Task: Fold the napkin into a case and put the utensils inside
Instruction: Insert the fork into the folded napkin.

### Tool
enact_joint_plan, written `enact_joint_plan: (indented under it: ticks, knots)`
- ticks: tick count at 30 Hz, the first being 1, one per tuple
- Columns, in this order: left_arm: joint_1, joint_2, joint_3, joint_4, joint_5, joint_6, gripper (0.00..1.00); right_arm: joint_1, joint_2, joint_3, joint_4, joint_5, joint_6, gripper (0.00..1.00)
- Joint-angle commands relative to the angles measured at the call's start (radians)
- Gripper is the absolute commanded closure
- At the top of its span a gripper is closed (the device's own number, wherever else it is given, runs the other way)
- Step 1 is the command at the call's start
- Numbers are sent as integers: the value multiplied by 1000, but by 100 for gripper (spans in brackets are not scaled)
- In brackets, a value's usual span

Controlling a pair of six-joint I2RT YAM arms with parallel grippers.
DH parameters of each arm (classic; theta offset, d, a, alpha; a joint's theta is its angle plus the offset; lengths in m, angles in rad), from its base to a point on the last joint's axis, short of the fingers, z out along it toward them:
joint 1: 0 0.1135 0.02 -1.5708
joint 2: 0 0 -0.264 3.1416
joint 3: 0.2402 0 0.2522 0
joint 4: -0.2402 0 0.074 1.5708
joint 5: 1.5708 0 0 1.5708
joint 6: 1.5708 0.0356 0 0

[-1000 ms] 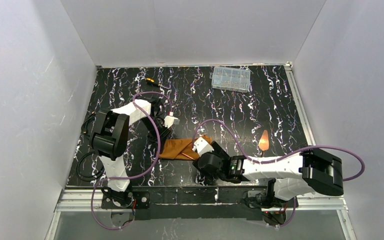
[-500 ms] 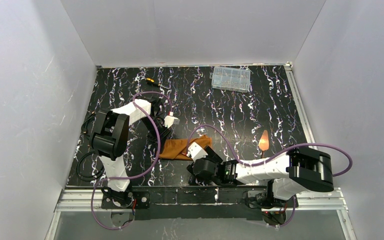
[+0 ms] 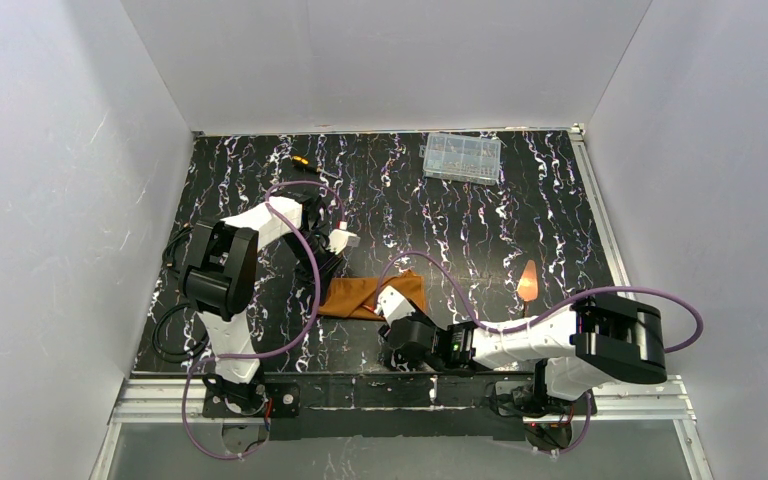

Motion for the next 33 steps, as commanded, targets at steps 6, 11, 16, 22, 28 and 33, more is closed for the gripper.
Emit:
enact_joint_plan:
  ticks: [6, 11, 16, 22, 28, 33]
  knots:
    - [3, -4, 24, -32, 14, 17, 89, 2, -27, 23, -39, 20, -59, 64]
    - [3, -5, 23, -33, 20, 15, 89, 1, -42, 62, -71, 80, -95, 67]
    - [3, -5, 22, -36, 23, 20, 89, 2, -57, 89, -117, 111, -114, 68]
    - [3, 0, 22, -36, 33, 23, 89, 1, -51, 123, -122, 113, -179, 69]
    - [3, 2, 21, -38, 41, 26, 89, -23, -20, 141, -106, 76, -263, 69]
    - [3, 4, 20, -44, 52, 34, 89, -69, -21, 137, -81, 48, -350, 69]
